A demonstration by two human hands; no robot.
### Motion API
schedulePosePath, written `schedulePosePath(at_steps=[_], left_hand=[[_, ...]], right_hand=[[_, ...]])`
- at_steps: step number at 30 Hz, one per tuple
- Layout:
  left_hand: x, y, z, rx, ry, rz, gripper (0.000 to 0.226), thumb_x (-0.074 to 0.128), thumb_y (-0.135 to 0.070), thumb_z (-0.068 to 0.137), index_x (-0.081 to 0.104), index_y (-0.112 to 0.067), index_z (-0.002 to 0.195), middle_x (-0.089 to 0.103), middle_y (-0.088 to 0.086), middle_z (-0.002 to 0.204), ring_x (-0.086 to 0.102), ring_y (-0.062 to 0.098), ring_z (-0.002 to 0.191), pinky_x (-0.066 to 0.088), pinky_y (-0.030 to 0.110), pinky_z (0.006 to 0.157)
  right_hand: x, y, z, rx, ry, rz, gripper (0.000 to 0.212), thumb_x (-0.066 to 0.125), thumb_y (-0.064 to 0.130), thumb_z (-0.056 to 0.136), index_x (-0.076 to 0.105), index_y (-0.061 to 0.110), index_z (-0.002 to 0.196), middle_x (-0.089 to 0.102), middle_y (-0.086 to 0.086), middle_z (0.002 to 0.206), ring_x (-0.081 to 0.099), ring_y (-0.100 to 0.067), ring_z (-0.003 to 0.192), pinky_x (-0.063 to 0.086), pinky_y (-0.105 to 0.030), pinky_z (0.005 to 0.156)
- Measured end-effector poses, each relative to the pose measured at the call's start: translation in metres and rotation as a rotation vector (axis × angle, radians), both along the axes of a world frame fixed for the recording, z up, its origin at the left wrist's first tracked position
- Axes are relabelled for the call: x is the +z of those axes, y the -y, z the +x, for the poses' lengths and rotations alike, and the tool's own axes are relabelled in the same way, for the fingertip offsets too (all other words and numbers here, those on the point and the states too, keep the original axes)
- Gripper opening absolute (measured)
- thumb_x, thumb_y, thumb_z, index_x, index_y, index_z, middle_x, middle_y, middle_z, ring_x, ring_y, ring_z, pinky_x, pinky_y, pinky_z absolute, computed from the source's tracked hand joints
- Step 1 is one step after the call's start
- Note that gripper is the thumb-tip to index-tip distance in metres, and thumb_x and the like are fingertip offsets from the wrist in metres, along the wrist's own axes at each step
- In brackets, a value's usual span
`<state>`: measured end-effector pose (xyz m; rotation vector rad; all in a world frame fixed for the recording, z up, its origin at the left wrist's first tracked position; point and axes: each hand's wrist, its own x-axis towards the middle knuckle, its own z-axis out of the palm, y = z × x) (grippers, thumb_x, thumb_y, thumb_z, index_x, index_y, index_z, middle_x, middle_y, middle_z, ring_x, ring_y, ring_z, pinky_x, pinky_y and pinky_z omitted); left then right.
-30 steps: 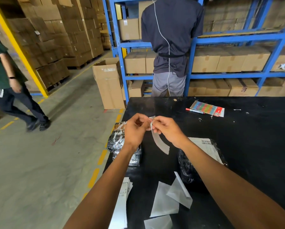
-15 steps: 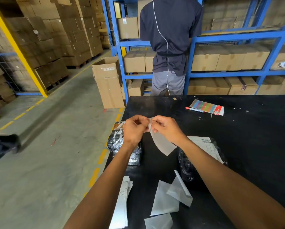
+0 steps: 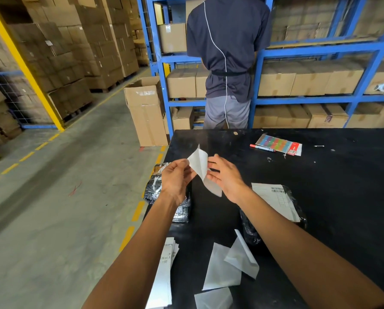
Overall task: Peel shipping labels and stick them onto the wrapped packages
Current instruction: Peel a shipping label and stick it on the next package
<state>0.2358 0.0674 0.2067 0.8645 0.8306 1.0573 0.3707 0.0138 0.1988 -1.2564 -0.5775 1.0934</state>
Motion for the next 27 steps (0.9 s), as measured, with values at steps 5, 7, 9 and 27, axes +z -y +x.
schedulePosePath(at_steps=[5,7,9,27], left_hand=[[0.0,0.001,-0.001,-0.054,-0.023,0.036,0.01,0.054,-0.005,0.097,0.063,-0.001,0.093,0.071,0.011,0.081,0.071,0.015,0.069,0.06,0.027,0.067],[0.001,0.002,-0.002,-0.073,-0.012,0.035,0.011,0.053,-0.005,0.098,0.062,-0.002,0.094,0.073,0.01,0.083,0.071,0.018,0.074,0.059,0.028,0.068],[0.003,0.002,-0.003,-0.056,0.012,0.029,0.014,0.051,-0.004,0.098,0.06,-0.005,0.087,0.072,0.008,0.084,0.071,0.018,0.077,0.059,0.029,0.07],[0.008,-0.029,-0.072,0.39,0.384,-0.112,0.009,0.044,0.001,0.096,0.053,-0.002,0.097,0.06,0.01,0.087,0.059,0.02,0.077,0.057,0.03,0.066]], right_hand=[[-0.007,-0.007,-0.006,-0.004,0.215,0.074,0.03,0.063,0.022,0.095,0.063,0.008,0.121,0.07,-0.009,0.113,0.066,-0.024,0.109,0.057,-0.022,0.077],[-0.011,-0.012,-0.006,-0.07,0.308,0.039,0.021,0.062,0.02,0.095,0.067,0.01,0.113,0.07,-0.009,0.109,0.065,-0.027,0.106,0.054,-0.028,0.077],[-0.014,-0.013,-0.003,-0.14,0.339,-0.027,0.015,0.06,0.024,0.096,0.068,0.014,0.103,0.068,-0.007,0.102,0.063,-0.026,0.098,0.05,-0.03,0.072],[-0.079,0.025,0.014,-0.049,0.533,-0.363,0.014,0.058,0.009,0.095,0.069,0.01,0.102,0.066,-0.005,0.092,0.063,-0.018,0.083,0.052,-0.023,0.062]])
